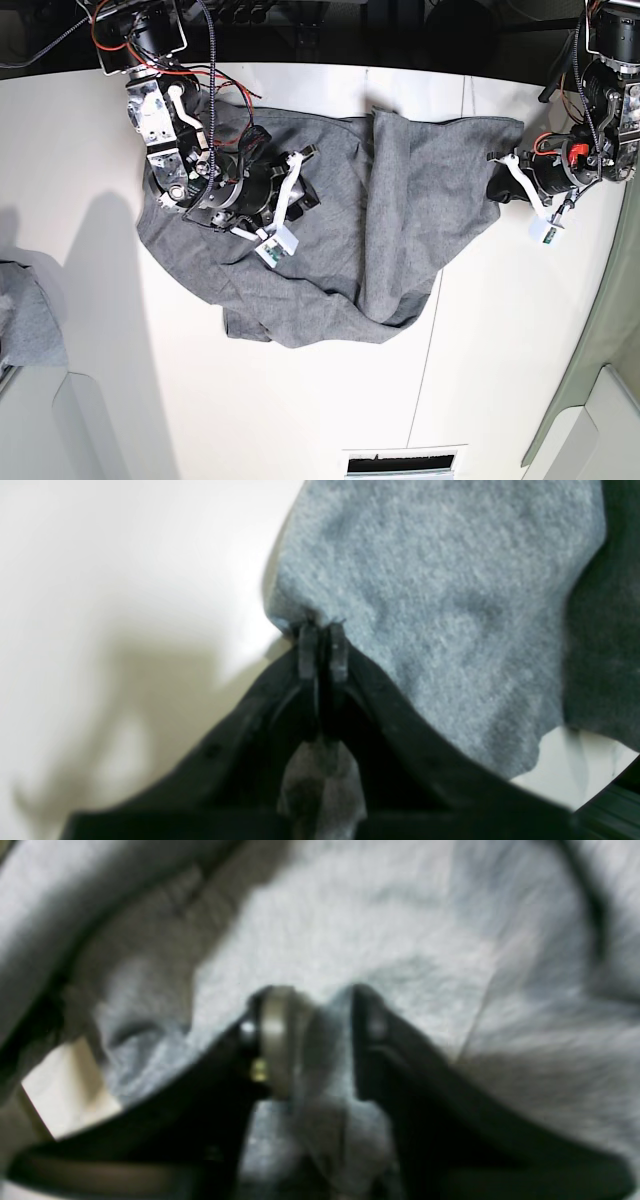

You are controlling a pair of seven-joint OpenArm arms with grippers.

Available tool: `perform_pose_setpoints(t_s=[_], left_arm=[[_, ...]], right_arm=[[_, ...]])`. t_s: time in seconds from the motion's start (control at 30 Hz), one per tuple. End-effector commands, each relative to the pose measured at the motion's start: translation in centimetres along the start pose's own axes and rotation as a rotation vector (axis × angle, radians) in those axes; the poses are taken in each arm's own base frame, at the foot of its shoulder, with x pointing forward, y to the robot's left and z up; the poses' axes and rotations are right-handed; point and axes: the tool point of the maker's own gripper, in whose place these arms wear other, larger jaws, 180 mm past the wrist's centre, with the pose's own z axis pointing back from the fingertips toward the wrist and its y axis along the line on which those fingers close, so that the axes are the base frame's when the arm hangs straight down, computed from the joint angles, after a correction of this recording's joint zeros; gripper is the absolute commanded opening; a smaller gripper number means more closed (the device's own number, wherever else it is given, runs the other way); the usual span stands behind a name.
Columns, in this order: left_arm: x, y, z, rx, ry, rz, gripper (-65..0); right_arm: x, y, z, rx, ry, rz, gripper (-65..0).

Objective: Layout the t-shirt on the table in an organized manner, then fold the t-shirt properly
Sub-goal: 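Release and regrasp the shirt edge with the right gripper, then lift and stretch the shirt between both grippers, spreading it wide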

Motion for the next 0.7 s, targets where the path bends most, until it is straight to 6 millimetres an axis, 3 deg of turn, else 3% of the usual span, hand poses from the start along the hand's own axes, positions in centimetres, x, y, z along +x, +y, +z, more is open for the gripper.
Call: perform_pose_setpoints(t_s=[0.0, 0.1, 0.23, 0.4, 0.53, 0.67], left_arm=[[0.0, 0.7, 0.5, 0.020, 0.019, -0.017, -65.0], [0.1, 0.7, 0.5, 0.020, 0.018, -0.018, -65.0], [0.0, 0.8, 0.5, 0.024, 0.022, -0.024, -65.0], [0.2, 2.3, 0.7, 0.094, 0.056, -0.077, -65.0], [2.0, 4.8, 1.8, 0.178, 0.040, -0.082, -65.0], [3.6, 6.4, 2.8, 0.221, 0.038, -0.115, -65.0]], right_arm=[[1.5, -0.5, 0.2, -0.013, -0.042, -0.005, -50.1], [1.1, -1.3, 0.0, -0.056, -0.032, -0.048, -50.7], [1.2, -1.1, 0.0, -0.045, -0.033, -0.038, -65.0], [1.8, -0.2, 0.6, -0.005, -0.030, -0.006, -65.0], [2.9, 1.0, 2.5, 0.018, -0.051, 0.006, -65.0], [2.5, 2.3, 6.0, 0.003, -0.097, 0.071, -65.0]])
